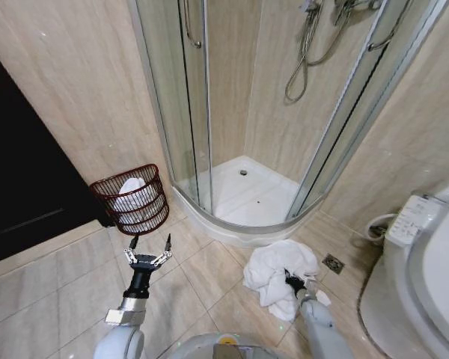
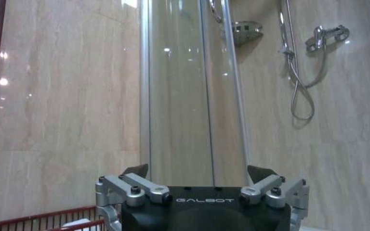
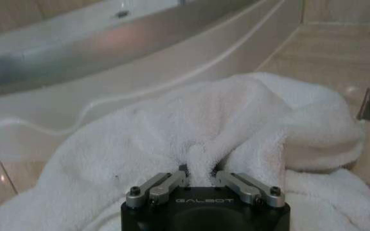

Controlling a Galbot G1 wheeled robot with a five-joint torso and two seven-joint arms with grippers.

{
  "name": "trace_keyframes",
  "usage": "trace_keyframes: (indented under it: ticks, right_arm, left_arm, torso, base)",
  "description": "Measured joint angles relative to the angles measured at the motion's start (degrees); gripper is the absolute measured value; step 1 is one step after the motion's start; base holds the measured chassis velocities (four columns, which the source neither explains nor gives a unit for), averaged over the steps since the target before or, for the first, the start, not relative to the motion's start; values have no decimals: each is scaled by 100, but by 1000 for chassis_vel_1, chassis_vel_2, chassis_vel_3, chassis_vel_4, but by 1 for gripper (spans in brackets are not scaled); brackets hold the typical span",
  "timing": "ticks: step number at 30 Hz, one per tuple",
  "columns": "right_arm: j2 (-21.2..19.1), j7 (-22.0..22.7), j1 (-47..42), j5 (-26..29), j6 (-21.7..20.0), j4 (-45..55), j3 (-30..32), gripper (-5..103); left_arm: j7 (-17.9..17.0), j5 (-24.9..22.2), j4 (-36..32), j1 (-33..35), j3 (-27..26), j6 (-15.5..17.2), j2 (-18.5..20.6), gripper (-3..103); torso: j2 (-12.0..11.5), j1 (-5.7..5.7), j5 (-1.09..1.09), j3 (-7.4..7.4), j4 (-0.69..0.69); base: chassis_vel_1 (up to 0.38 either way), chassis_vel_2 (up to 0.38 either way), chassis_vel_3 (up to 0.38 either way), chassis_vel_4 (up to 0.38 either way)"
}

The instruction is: Discard the used towel into the hamper.

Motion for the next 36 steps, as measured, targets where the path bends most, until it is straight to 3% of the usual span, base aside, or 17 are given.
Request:
trace_keyframes:
  ticks: [7, 13, 17, 26, 36]
  right_arm:
    - [38, 252, -464, 201, 448, 829, 16, 8]
    - [100, 701, -1222, 407, 655, 2269, 19, 8]
    - [12, 1044, -1858, 172, 886, 3524, 1, 8]
    - [11, 1088, -3468, -255, 1528, 5881, 192, 8]
    - [130, 1021, -3597, -456, 1541, 6374, 168, 8]
  left_arm:
    - [2, 0, -3, -3, 5, 0, -12, 100]
    - [3, 5, 7, 15, 39, -5, -36, 100]
    - [4, 8, 0, 21, 45, 1, -53, 100]
    - [10, 0, 2, 23, 73, -27, -70, 100]
    - [9, -4, -38, 41, 105, -34, -126, 100]
  torso:
    - [0, 0, -2, 0, -1]
    - [0, 0, -2, 0, 0]
    - [0, 0, -1, 0, 0]
    - [0, -1, -2, -1, -2]
    - [0, -1, -1, -1, 0]
  base:
    - [0, 0, 0, 0]
    - [0, 0, 0, 0]
    - [0, 0, 0, 0]
    - [0, 0, 0, 0]
    - [0, 0, 0, 0]
